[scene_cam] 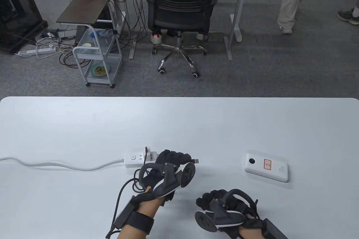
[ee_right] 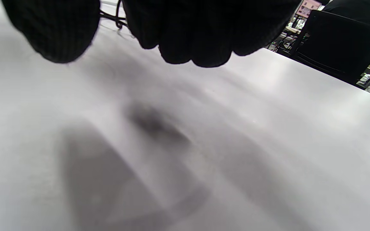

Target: Unplug the charger and disconnect the battery pack

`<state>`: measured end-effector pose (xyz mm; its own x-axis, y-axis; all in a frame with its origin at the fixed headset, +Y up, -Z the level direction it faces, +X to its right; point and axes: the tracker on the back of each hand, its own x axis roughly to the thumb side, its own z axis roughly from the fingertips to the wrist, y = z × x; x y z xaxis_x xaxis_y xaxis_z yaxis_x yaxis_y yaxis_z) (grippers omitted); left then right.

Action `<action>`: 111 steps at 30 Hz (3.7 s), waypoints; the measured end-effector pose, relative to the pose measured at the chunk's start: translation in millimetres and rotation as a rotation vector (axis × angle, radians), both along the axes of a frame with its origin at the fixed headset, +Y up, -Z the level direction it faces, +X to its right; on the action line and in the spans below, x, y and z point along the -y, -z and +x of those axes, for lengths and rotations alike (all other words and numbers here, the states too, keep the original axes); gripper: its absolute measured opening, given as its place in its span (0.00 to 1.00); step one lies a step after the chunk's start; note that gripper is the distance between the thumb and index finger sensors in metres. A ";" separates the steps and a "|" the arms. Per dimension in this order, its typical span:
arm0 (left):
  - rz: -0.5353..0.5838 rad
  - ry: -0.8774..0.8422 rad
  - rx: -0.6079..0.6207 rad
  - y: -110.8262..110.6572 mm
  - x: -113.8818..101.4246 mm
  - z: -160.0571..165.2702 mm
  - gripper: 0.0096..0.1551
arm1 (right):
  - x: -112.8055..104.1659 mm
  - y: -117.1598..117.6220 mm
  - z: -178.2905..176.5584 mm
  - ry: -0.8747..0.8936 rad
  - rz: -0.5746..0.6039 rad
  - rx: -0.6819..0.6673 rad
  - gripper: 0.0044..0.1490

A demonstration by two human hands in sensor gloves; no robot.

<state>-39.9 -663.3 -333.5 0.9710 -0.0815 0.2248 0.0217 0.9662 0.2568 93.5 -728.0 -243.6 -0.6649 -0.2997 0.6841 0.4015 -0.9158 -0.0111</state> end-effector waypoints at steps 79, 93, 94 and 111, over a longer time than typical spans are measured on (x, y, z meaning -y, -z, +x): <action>0.008 -0.015 -0.081 -15.1 -1.0 -33.9 0.32 | -3.1 11.4 33.5 0.121 -0.073 0.116 0.47; 0.019 -0.034 -0.313 -12.9 2.2 -142.6 0.32 | -3.0 13.5 35.5 0.113 -0.091 0.133 0.47; 0.002 -0.022 -0.338 -11.2 5.9 -150.1 0.32 | -2.7 13.5 35.6 0.114 -0.091 0.133 0.47; -0.332 -0.033 -0.386 41.8 58.5 -168.7 0.48 | 5.4 2.2 25.1 0.040 -0.081 0.046 0.48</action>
